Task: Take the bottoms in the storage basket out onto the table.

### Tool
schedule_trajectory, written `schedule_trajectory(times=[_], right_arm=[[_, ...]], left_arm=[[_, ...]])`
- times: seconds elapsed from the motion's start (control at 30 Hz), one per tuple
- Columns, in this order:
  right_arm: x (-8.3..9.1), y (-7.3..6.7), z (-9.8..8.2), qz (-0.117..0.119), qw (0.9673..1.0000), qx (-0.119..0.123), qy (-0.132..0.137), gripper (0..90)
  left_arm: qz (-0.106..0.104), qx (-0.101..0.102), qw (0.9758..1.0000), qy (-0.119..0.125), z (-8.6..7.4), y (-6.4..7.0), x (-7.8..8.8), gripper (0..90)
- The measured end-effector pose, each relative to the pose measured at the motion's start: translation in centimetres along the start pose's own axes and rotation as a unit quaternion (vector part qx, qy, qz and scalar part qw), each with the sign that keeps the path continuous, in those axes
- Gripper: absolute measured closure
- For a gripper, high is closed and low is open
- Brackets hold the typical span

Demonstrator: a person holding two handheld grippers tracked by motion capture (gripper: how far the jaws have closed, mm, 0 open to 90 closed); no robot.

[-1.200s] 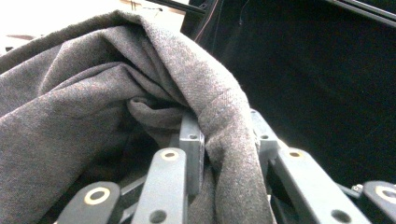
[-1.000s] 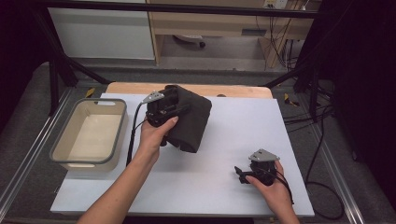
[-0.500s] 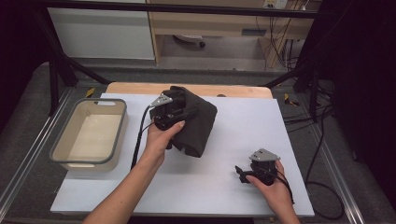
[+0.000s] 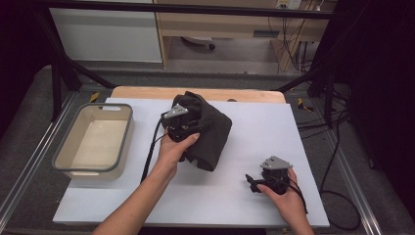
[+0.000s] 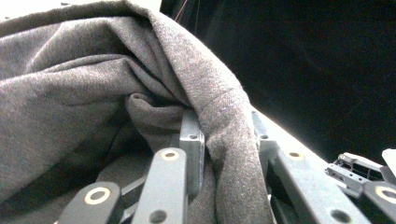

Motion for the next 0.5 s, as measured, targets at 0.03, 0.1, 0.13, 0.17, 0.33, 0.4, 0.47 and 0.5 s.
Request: schedule_trajectory(times=[0.03, 0.1, 0.13, 0.17, 0.33, 0.4, 0.47, 0.5], right_arm=[[0.0, 0.0, 0.0, 0.0, 1.0, 0.0, -0.001, 7.0], [0.0, 0.0, 0.0, -0.001, 1.0, -0.001, -0.001, 7.0], [0.0, 0.1, 0.0, -0.002, 1.0, -0.001, -0.001, 7.0], [0.0, 0.1, 0.0, -0.002, 1.0, -0.003, -0.001, 7.0], [0.0, 0.2, -0.1, -0.003, 1.0, -0.004, -0.001, 6.9], [0.0, 0.2, -0.1, -0.004, 1.0, -0.003, -0.001, 6.9], [0.1, 0.2, -0.1, -0.005, 1.0, -0.004, -0.001, 6.9], [0.1, 0.2, -0.1, -0.006, 1.0, -0.005, 0.0, 6.9]], left_arm=[[0.0, 0.0, 1.0, -0.001, -0.1, 0.0, -0.1, 72.6], [-0.003, -0.001, 1.0, -0.004, -0.4, 0.1, -0.2, 72.6], [-0.003, -0.001, 1.0, -0.005, -0.5, 0.2, -0.3, 72.6], [-0.004, -0.001, 1.0, -0.006, -0.6, 0.2, -0.3, 72.6], [-0.008, -0.004, 0.9999, -0.012, -1.1, 0.5, -0.6, 72.6], [-0.009, -0.005, 0.9999, -0.012, -1.3, 0.6, -0.7, 72.5], [-0.011, -0.005, 0.9998, -0.013, -1.5, 0.6, -0.8, 72.5], [-0.012, -0.004, 0.9998, -0.014, -1.6, 0.7, -0.8, 72.5]])
Point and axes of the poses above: each handheld gripper's, and its own axes: x roughly backward along the jaws, z roughly out of its top, y roughly to its right, the point moved 3 cm from there along -x, roughly forward along the jaws, and after that the axes turned 7 degrees about y, right-handed, at the moved point
